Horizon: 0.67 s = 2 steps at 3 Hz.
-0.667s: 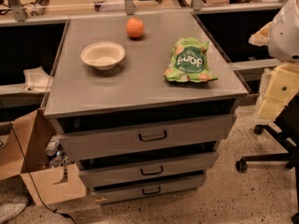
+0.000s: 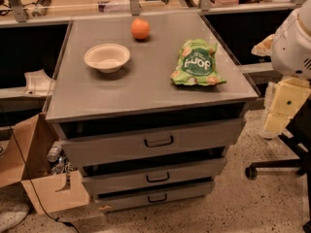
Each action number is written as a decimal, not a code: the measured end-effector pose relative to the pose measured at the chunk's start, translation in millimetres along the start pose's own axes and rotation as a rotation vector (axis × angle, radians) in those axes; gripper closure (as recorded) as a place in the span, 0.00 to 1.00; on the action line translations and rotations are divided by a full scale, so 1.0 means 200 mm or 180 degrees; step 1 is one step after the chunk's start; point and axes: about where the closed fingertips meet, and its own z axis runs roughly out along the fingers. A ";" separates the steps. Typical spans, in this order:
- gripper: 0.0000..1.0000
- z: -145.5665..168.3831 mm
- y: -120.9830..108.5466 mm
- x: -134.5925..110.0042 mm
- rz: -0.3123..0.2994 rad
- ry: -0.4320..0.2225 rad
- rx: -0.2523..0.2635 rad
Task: Open top drawer
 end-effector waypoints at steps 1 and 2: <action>0.00 0.00 0.00 0.00 0.0000 -0.0001 -0.0001; 0.00 0.01 0.03 -0.01 -0.0011 -0.0067 -0.0071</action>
Offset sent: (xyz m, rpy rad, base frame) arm -0.0115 0.0053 -0.0123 0.0539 0.0553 0.0306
